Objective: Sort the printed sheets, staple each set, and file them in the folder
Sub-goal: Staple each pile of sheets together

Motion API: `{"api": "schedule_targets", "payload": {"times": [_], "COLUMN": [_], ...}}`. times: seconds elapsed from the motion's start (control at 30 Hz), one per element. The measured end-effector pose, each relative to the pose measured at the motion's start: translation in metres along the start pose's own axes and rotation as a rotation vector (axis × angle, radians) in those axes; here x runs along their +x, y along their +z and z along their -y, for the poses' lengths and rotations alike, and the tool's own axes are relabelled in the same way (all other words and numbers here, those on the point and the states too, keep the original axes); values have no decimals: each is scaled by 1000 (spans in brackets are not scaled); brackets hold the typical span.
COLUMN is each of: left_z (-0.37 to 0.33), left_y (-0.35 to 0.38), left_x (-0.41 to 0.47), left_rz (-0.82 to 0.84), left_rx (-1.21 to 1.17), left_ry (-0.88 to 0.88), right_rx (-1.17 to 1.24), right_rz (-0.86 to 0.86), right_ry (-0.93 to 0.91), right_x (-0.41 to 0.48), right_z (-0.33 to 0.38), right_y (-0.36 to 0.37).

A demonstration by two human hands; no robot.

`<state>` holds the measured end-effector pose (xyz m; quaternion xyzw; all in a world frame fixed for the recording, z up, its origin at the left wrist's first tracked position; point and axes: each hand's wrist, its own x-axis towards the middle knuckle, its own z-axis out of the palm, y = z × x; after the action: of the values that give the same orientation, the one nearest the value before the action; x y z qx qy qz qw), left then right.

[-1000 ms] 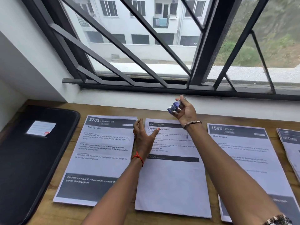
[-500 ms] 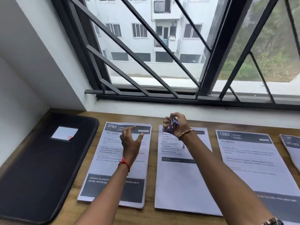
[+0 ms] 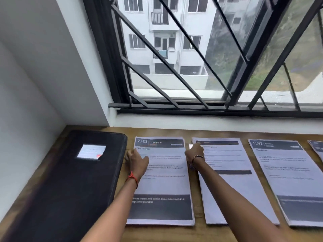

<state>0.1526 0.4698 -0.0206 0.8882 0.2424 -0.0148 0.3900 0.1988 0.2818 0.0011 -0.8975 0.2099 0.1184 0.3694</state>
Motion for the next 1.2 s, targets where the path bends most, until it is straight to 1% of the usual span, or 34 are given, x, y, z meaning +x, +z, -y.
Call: {"api": "schedule_targets", "payload": {"times": [0.1, 0.2, 0.4, 0.47, 0.53, 0.6, 0.67, 0.77, 0.83, 0.9, 0.97, 1.1, 1.2], "left_z": [10, 17, 25, 27, 28, 26, 23, 26, 37, 50, 66, 85, 84], "left_y": [-3, -4, -5, -4, -5, -7, -11, -17, -17, -15, -9, -5, -8], "left_x": [4, 10, 21, 20, 14, 3, -10, -35, -53, -68, -76, -79, -80], "left_rz": [9, 5, -6, -19, -23, 60, 227, 498, 627, 672, 677, 659, 648], "left_rx": [18, 55, 24, 69, 139, 222, 298, 454, 592, 695, 759, 768, 760], "left_ry": [19, 35, 75, 107, 161, 264, 399, 625, 764, 849, 885, 973, 973], "right_rx": [-30, -24, -81, -108, -172, -251, -293, -302, -332, -408, -467, -553, -611], "right_rz": [-22, -23, -79, -106, -138, -155, -144, -70, 8, 71, 124, 239, 294], "right_ry": [20, -16, -17, 11, -1, -75, -188, -322, -413, -487, -511, -569, -597], "right_x": [-3, -3, 2, -1, -3, -5, -4, 3, 7, 10, 13, 24, 30], "right_z": [-2, 3, 7, 9, 12, 19, 26, 38, 48, 57, 65, 73, 76], "right_y": [7, 14, 28, 30, 31, 32, 33, 36, 39, 42, 47, 64, 73]}}
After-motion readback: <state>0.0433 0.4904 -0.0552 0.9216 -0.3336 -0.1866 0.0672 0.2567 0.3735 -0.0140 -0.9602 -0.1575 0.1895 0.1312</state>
